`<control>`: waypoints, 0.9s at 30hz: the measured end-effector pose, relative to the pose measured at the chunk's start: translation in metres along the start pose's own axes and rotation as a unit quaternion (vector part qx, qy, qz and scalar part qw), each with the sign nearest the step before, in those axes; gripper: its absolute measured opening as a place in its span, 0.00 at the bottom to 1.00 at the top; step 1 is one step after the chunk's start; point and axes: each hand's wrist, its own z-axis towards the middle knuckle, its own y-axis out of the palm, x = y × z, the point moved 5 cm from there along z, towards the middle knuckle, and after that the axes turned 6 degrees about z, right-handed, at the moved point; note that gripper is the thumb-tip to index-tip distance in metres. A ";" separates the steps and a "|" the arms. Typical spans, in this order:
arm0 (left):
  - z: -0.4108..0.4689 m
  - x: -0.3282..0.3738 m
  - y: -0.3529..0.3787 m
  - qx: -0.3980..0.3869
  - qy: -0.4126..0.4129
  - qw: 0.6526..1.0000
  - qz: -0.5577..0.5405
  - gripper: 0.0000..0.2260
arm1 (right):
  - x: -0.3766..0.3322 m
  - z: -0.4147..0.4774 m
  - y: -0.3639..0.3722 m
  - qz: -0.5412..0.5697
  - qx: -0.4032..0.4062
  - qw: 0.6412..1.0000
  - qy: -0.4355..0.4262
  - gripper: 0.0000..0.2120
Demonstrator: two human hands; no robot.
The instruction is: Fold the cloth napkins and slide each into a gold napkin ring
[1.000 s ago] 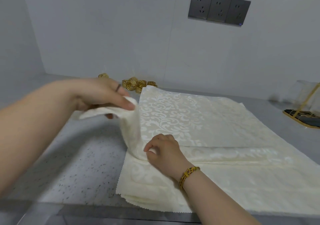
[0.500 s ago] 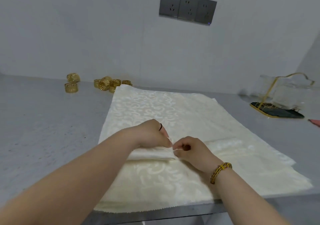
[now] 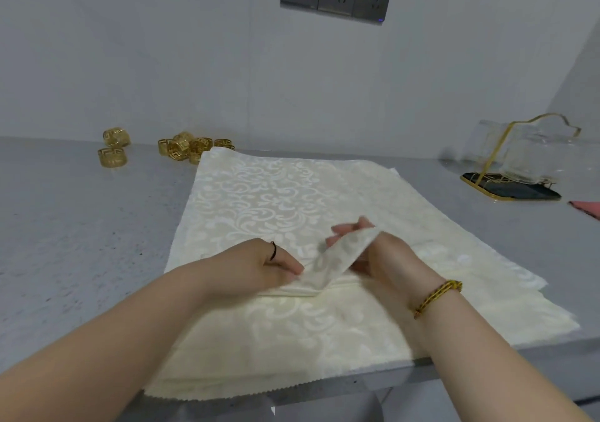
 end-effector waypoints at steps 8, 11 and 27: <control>-0.004 0.000 0.010 0.103 0.133 0.976 0.139 0.15 | -0.016 -0.013 0.003 -0.296 -0.165 0.941 -0.017 0.08; -0.010 0.005 0.013 0.134 0.194 0.945 0.227 0.22 | -0.012 -0.016 0.003 -0.397 -0.173 0.901 -0.007 0.10; -0.008 -0.007 0.019 0.188 0.233 0.940 0.163 0.13 | -0.017 0.042 0.033 -0.679 -0.257 0.672 0.146 0.08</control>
